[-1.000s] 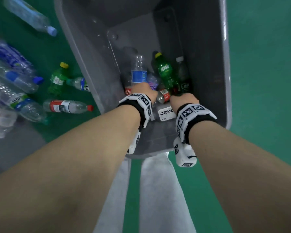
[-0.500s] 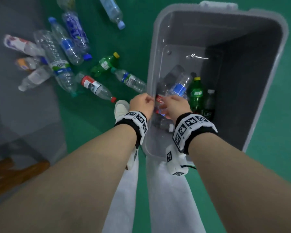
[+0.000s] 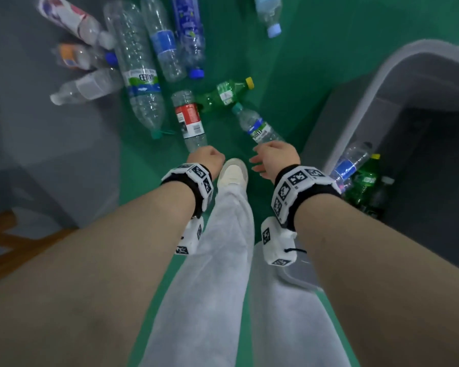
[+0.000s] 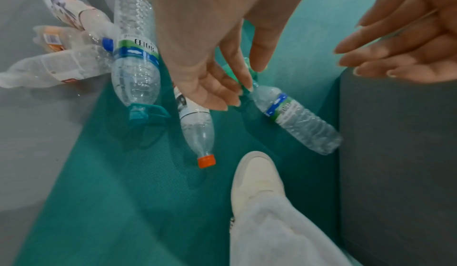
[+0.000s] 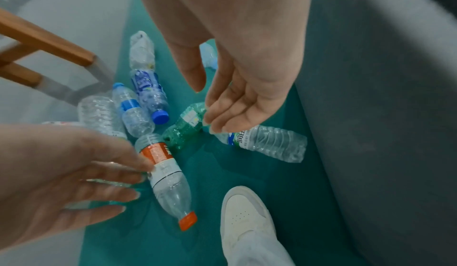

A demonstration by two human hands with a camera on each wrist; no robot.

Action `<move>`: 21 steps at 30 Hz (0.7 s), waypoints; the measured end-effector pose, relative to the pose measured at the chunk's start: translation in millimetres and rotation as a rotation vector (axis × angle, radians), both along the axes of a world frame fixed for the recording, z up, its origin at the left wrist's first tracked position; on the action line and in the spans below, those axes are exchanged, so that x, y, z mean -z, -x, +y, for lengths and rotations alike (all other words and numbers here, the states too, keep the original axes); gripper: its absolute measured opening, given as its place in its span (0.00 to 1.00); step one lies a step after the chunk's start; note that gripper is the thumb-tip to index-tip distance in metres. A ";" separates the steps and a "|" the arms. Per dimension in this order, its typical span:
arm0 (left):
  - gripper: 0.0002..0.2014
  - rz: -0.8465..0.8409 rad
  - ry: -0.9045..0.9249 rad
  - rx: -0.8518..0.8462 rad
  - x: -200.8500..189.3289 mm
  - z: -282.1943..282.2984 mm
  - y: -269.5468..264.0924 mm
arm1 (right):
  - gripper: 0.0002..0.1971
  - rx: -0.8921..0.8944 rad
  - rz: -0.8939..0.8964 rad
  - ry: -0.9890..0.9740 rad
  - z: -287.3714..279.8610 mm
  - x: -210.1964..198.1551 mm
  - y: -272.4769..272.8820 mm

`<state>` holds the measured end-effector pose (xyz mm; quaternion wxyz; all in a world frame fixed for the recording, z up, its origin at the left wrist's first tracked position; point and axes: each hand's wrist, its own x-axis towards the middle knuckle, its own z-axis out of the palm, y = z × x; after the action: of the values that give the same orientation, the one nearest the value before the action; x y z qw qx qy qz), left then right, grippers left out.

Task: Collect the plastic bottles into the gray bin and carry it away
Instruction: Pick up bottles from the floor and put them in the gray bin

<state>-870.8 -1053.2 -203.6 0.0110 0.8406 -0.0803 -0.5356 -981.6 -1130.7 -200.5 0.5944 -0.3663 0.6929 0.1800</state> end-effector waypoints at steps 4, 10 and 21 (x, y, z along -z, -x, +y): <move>0.15 -0.139 -0.009 -0.114 32.5 11.7 -35.9 | 0.03 -0.013 0.115 0.041 -4.3 39.5 -21.6; 0.30 -0.209 -0.163 -0.065 85.7 31.9 -60.6 | 0.27 -0.372 0.324 0.323 7.2 104.3 -28.5; 0.43 -0.118 -0.152 -0.225 161.5 37.8 -72.0 | 0.36 -0.651 0.543 0.542 13.7 185.3 -26.6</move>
<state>-798.8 -1015.5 -365.0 0.0028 0.8728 0.0547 -0.4850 -954.9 -1116.9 -385.9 0.1890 -0.6445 0.6943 0.2587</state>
